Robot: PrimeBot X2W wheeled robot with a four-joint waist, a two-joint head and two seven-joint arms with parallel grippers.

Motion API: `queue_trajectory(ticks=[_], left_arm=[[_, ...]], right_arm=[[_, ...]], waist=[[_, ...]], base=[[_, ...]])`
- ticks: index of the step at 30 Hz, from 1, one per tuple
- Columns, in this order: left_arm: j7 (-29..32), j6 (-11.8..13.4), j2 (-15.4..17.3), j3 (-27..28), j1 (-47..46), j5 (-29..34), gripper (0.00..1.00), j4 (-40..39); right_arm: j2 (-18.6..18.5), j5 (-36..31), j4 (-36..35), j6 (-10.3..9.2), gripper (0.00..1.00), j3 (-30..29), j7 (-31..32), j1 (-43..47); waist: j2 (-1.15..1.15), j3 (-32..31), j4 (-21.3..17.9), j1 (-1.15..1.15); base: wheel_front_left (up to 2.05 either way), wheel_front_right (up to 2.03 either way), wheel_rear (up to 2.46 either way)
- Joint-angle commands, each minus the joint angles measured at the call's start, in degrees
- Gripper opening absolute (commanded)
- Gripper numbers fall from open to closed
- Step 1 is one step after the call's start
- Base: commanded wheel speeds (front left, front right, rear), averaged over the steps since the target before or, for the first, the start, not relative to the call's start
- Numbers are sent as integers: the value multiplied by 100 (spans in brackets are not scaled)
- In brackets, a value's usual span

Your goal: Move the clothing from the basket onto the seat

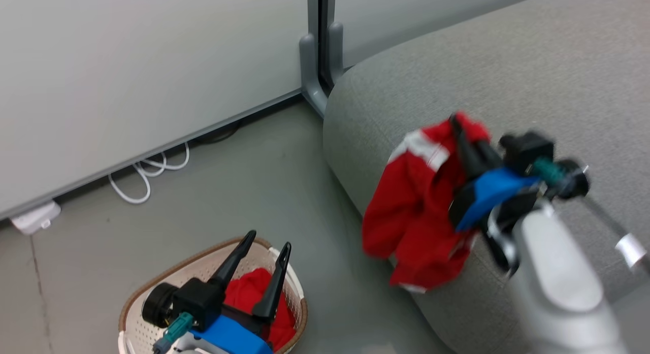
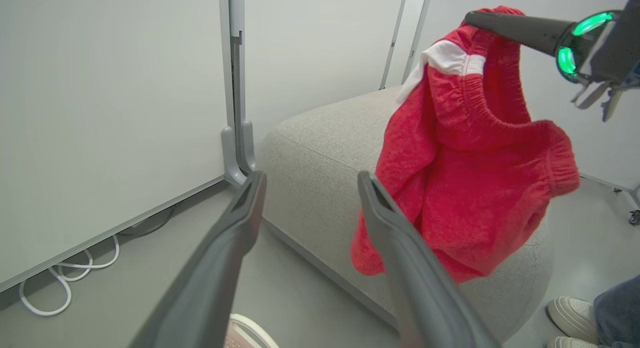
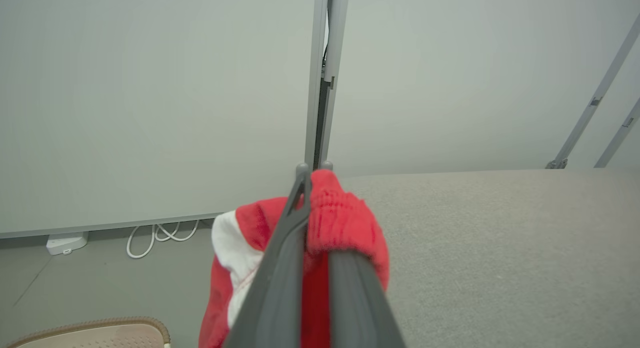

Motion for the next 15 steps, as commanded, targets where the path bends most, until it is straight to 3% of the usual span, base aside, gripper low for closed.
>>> queue_trajectory(ticks=[1,6,15], left_arm=[[-19,-22,93,-32,-140,40,100,-35],[-19,-22,303,-263,-635,43,100,-94],[-19,-22,600,-464,-1560,84,100,-441]], right_arm=[[-96,-50,-54,-2,0,-203,144,-405],[-713,301,29,-2,0,-823,600,-1647],[-2233,573,55,-2,0,-2123,1130,-3145]], waist=[[0,293,163,0],[0,952,469,0],[0,2274,1050,0]], base=[[0,0,0],[0,0,0],[0,0,0]])
